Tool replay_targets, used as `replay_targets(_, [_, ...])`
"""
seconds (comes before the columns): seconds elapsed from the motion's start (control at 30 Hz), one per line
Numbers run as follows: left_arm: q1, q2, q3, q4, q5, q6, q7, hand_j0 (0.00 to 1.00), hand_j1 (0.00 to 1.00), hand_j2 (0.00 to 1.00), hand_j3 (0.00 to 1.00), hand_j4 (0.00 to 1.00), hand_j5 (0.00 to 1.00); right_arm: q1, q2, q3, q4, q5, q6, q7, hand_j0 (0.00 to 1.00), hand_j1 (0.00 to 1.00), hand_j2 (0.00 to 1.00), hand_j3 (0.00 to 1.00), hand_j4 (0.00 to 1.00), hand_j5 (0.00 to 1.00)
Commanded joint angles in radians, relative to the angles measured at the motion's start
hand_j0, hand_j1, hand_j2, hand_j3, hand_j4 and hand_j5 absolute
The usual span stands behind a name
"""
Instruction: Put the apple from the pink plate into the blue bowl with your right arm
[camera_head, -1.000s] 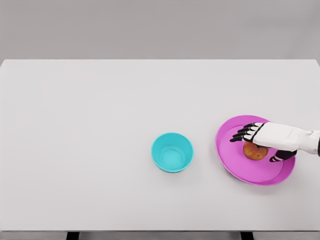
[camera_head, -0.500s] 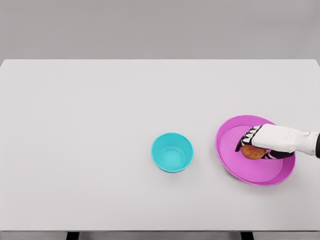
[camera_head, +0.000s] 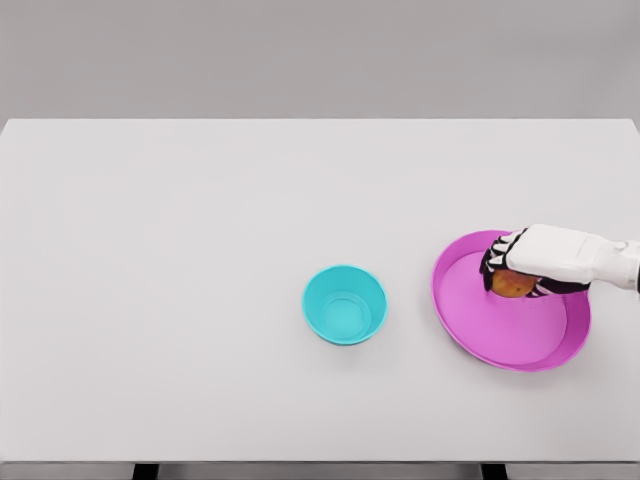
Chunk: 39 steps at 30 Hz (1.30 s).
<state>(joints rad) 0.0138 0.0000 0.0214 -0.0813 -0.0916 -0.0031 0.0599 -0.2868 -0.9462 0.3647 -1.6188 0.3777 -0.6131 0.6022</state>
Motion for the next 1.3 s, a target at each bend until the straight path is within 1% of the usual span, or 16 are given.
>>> replay_targets(0.0, [0.000, 0.000, 0.000, 0.000, 0.000, 0.000, 0.000, 1.00, 1.00, 1.00, 1.00, 1.00, 1.00, 0.000, 0.000, -0.001, -0.006, -0.008, 0.002, -0.001, 0.50, 0.50, 0.50, 0.50, 0.50, 0.50])
replay_targets(0.27, [0.000, 0.000, 0.000, 0.000, 0.000, 0.000, 0.000, 1.00, 1.00, 1.00, 1.00, 1.00, 1.00, -0.012, 0.010, -0.001, -0.110, -0.011, 0.002, -0.002, 0.50, 0.50, 0.50, 0.50, 0.50, 0.50])
replay_targets(0.3, [0.000, 0.000, 0.000, 0.000, 0.000, 0.000, 0.000, 1.00, 1.00, 1.00, 1.00, 1.00, 1.00, -0.012, 0.017, -0.001, -0.122, -0.011, 0.002, -0.002, 0.50, 0.50, 0.50, 0.50, 0.50, 0.50])
replay_targets(0.33, [0.000, 0.000, 0.000, 0.000, 0.000, 0.000, 0.000, 1.00, 1.00, 1.00, 1.00, 1.00, 1.00, -0.017, 0.044, 0.002, -0.130, -0.011, 0.002, -0.002, 0.50, 0.50, 0.50, 0.50, 0.50, 0.50])
replay_targets(0.4, [0.000, 0.000, 0.000, 0.000, 0.001, 0.000, 0.000, 1.00, 1.00, 1.00, 1.00, 1.00, 1.00, -0.023, 0.052, 0.002, -0.133, -0.011, 0.002, -0.002, 0.50, 0.50, 0.50, 0.50, 0.50, 0.50])
replay_targets(0.47, [0.000, 0.000, 0.000, 0.000, 0.000, 0.000, 0.000, 1.00, 1.00, 1.00, 1.00, 1.00, 1.00, -0.023, 0.084, 0.002, -0.135, -0.010, 0.002, -0.001, 0.50, 0.50, 0.50, 0.50, 0.50, 0.50])
replay_targets(0.53, [0.000, 0.000, 0.000, 0.000, 0.000, 0.000, 0.000, 1.00, 1.00, 1.00, 1.00, 1.00, 1.00, -0.023, 0.090, 0.003, -0.135, -0.010, 0.002, -0.001, 0.50, 0.50, 0.50, 0.50, 0.50, 0.50])
replay_targets(0.73, [0.000, 0.000, 0.000, 0.000, 0.000, 0.000, 0.000, 1.00, 1.00, 1.00, 1.00, 1.00, 1.00, -0.021, 0.141, 0.013, -0.135, -0.010, 0.002, -0.001, 0.50, 0.50, 0.50, 0.50, 0.50, 0.50])
replay_targets(0.87, [0.000, 0.000, 0.000, 0.000, 0.000, 0.000, 0.000, 1.00, 1.00, 1.00, 1.00, 1.00, 1.00, -0.023, 0.162, 0.013, -0.135, -0.011, 0.002, -0.001, 0.51, 0.51, 0.51, 0.51, 0.51, 0.51])
replay_targets(0.93, [0.000, 0.000, 0.000, 0.000, 0.000, 0.000, 0.000, 1.00, 1.00, 1.00, 1.00, 1.00, 1.00, -0.034, 0.170, 0.016, -0.135, -0.011, 0.002, -0.001, 0.51, 0.51, 0.51, 0.51, 0.51, 0.51])
replay_targets(1.0, [0.000, 0.000, -0.001, 0.000, 0.000, 0.000, 0.000, 1.00, 1.00, 1.00, 1.00, 1.00, 1.00, -0.061, 0.172, 0.040, -0.135, -0.011, 0.002, -0.001, 0.51, 0.51, 0.51, 0.51, 0.51, 0.51])
replay_targets(1.1, [0.000, 0.000, 0.000, -0.002, 0.001, 0.000, 0.000, 1.00, 1.00, 1.00, 1.00, 1.00, 1.00, -0.094, 0.198, 0.076, -0.135, -0.011, 0.002, -0.001, 0.51, 0.51, 0.51, 0.51, 0.51, 0.51])
replay_targets(1.27, [0.000, 0.000, 0.000, 0.000, 0.000, 0.000, 0.000, 1.00, 1.00, 1.00, 1.00, 1.00, 1.00, -0.121, 0.221, 0.128, -0.135, -0.010, 0.002, -0.001, 0.52, 0.52, 0.52, 0.52, 0.52, 0.52])
